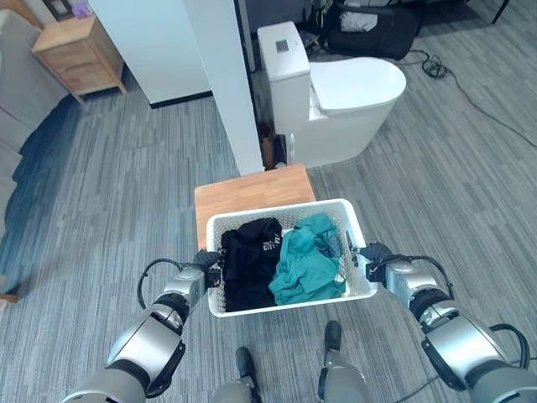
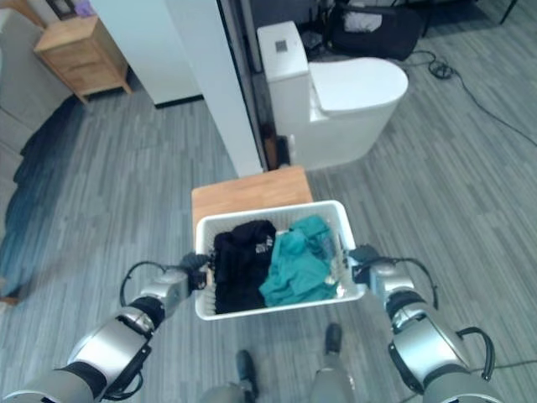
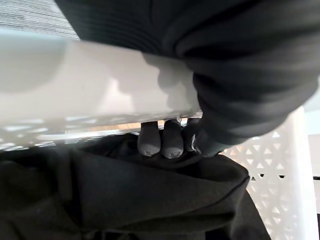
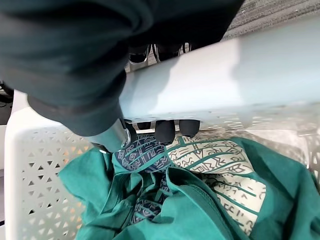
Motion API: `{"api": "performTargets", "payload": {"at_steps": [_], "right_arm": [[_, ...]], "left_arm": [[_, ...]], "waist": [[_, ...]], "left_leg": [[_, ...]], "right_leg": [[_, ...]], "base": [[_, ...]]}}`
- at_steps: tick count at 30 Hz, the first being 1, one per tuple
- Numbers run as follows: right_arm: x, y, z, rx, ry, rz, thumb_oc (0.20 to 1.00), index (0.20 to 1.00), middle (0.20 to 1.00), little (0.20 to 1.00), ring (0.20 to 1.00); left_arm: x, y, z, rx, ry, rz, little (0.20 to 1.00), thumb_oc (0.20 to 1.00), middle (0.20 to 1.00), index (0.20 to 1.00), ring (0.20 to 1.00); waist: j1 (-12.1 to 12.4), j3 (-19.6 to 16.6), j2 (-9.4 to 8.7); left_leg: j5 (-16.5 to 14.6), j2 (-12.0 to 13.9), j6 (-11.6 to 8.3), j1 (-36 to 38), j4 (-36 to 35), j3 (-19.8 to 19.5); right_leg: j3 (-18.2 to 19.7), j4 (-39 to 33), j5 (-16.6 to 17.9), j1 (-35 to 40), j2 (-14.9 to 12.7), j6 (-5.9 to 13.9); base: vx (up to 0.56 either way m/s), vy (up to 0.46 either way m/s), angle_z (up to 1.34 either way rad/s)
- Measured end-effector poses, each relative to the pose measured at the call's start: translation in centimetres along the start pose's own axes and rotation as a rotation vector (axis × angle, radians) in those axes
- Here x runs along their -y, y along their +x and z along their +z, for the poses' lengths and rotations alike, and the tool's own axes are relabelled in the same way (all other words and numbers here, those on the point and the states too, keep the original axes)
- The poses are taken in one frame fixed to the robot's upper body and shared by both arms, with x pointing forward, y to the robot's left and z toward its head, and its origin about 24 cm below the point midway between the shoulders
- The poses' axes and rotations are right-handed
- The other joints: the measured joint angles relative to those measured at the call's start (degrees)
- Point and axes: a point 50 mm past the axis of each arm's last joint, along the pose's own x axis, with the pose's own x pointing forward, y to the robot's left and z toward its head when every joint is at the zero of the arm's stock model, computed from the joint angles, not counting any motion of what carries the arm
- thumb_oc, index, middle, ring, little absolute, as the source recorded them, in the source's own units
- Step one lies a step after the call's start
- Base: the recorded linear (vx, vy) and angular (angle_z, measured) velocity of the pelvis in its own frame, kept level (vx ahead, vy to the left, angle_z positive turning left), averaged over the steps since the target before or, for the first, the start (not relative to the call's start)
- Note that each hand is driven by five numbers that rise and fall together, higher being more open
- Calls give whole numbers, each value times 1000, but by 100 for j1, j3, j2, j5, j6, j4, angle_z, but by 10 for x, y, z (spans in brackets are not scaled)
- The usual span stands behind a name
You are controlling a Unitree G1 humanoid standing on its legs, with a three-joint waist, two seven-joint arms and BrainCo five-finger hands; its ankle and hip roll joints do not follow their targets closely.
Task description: Grab the laundry basket,head to the washer,open it,put in the laundry and shut it.
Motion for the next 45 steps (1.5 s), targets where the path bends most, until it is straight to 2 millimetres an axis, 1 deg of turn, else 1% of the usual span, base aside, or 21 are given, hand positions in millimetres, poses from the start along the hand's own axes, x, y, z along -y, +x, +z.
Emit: {"api": "performTargets", "payload": {"at_steps": [9, 17, 19, 20, 21, 22, 24, 25, 27, 28, 30, 32, 34, 36, 38, 40, 41, 42, 43, 44, 45], "right_arm": [[12, -14, -56, -95, 63, -18, 200, 200, 200, 200, 200], [16, -20, -73, -141, 87, -33, 200, 200, 200, 200, 200], [19, -20, -70, -135, 73, -39, 200, 200, 200, 200, 200], [21, -20, -69, -137, 66, -41, 200, 200, 200, 200, 200], [18, -17, -66, -138, 56, -29, 200, 200, 200, 200, 200], [16, -15, -61, -132, 41, -21, 200, 200, 200, 200, 200], [15, -11, -53, -140, 31, -10, 200, 200, 200, 200, 200], [13, -10, -55, -149, 39, -8, 200, 200, 200, 200, 200], [2, -8, -61, -172, 60, 10, 200, 200, 200, 200, 200], [5, -9, -66, -189, 79, -5, 200, 200, 200, 200, 200], [-2, -9, -72, -207, 96, 4, 200, 200, 200, 200, 200], [1, -10, -77, -224, 104, -8, 200, 200, 200, 200, 200], [1, -11, -83, -248, 100, -12, 200, 200, 200, 200, 200], [0, -14, -92, -274, 98, -8, 200, 200, 200, 200, 200], [-5, -15, -98, -291, 114, 4, 200, 200, 200, 200, 200], [-6, -15, -101, -298, 111, 8, 200, 200, 200, 200, 200], [-14, -14, -101, -296, 117, 27, 200, 200, 200, 200, 200], [-14, -13, -100, -291, 122, 26, 200, 200, 200, 200, 200], [-16, -13, -99, -289, 124, 30, 200, 200, 200, 200, 200], [-16, -12, -97, -286, 124, 31, 200, 200, 200, 200, 200], [-18, -12, -97, -287, 123, 36, 200, 200, 200, 200, 200]], "left_arm": [[13, -4, -36, -88, 24, -57, 200, 200, 200, 200, 200], [13, -6, -46, -116, 88, -67, 200, 200, 200, 200, 200], [16, -6, -46, -117, 85, -73, 200, 200, 200, 200, 200], [17, -6, -46, -119, 82, -77, 200, 200, 200, 200, 200], [16, -5, -46, -126, 88, -70, 200, 200, 200, 200, 200], [15, -5, -48, -138, 105, -66, 200, 200, 200, 200, 200], [11, -6, -53, -166, 82, -58, 200, 200, 200, 200, 200], [8, -6, -53, -167, 82, -52, 200, 200, 200, 200, 200], [1, -6, -51, -166, 86, -37, 200, 200, 200, 200, 200], [2, -6, -52, -167, 85, -40, 200, 200, 200, 200, 200], [-1, -7, -54, -173, 88, -33, 200, 200, 200, 200, 200], [0, -6, -53, -168, 90, -38, 200, 200, 200, 200, 200], [3, -6, -54, -169, 93, -45, 200, 200, 200, 200, 200], [1, -7, -58, -182, 124, -46, 200, 200, 200, 200, 200], [-4, -8, -62, -199, 154, -34, 200, 200, 200, 200, 200], [-6, -9, -66, -216, 182, -28, 200, 200, 200, 200, 200], [-10, -9, -64, -209, 186, -18, 200, 200, 200, 200, 200], [-14, -9, -64, -209, 189, -9, 200, 200, 200, 200, 200], [-15, -9, -63, -206, 180, -4, 200, 200, 200, 200, 200], [-17, -9, -61, -201, 173, 0, 200, 200, 200, 200, 200], [-20, -9, -60, -202, 175, 7, 200, 200, 200, 200, 200]], "waist": [[-32, -180, 91], [-141, -204, 98], [-127, -212, 102], [-128, -216, 86], [-72, -192, -39], [80, -167, -202], [57, -160, -252], [174, -176, -316], [104, -201, -466], [121, -209, -459], [44, -270, -587], [-53, -291, -559], [-89, -354, -536], [-149, -404, -601], [-157, -472, -771], [-131, -494, -766], [-99, -492, -762], [67, -434, -673], [215, -348, -522], [280, -278, -377], [343, -251, -332]], "left_leg": [[-100, 119, -10, 363, 0, -12], [-137, 451, -71, 724, 1, -48], [-247, 475, -5, 705, 84, -547], [-315, 439, -58, 622, 238, -960], [-460, 325, -147, 367, 660, -1537], [-617, 2, -125, 298, 708, -2297], [-814, -578, 96, 270, 698, -3038], [-841, -714, 166, 282, 786, -3087], [-856, -761, 315, 305, 816, -2729], [-810, -734, 377, 394, 661, -2563], [-801, -959, 478, 477, 704, -2252], [-771, -1132, 644, 571, 657, -1939], [-818, -1259, 719, 557, 659, -1829], [-870, -1406, 809, 597, 704, -1709], [-944, -1592, 903, 554, 815, -1575], [-1006, -1636, 971, 516, 891, -1435], [-1054, -1587, 1015, 331, 1110, -1189], [-1052, -1363, 1022, 332, 1035, -934], [-1052, -1112, 1021, 273, 1062, -779], [-1041, -886, 1005, 264, 1054, -681], [-997, -758, 946, 315, 970, -639]], "right_leg": [[-23, 2, -100, 378, 90, -9], [-77, -47, -295, 737, 459, -145], [30, -38, -309, 720, 565, -174], [86, 1, -301, 694, 590, -197], [290, 0, -275, 640, 506, -260], [564, 1, -234, 551, 384, -298], [894, 1, -118, 490, 329, -223], [1119, 0, -100, 426, 359, -204], [1139, -15, -179, 409, 249, -98], [1137, 4, -314, 410, 242, 27], [1303, 3, -282, 330, 72, 49], [1546, 4, -451, 271, -102, 221], [1566, 99, -535, 185, -184, 222], [1692, 205, -494, 126, -323, 301], [1976, 384, 26, -28, -462, 243], [2047, 317, -168, -71, -499, 409], [1699, 345, -237, -239, -511, -160], [979, 638, -599, -431, -572, -203], [458, 964, -658, -574, -501, -71], [21, 1313, -760, -598, -420, 35], [-65, 1580, -820, -574, -362, 153]], "base": [[12, -95, 0], [-6, -111, -4], [-50, -63, -23], [-36, -53, -23], [0, 9, -62], [0, 9, -84], [3, 100, -97], [7, 140, -100], [-34, 268, -76], [-52, 262, -58], [-50, 184, -60], [-88, 301, -69], [-88, 223, -46], [-139, 268, -19], [-88, 99, -23], [-281, 73, -37], [-321, 100, -67], [-154, 71, -95], [-91, 56, -94], [-59, 20, -78], [-80, 17, -53]]}}
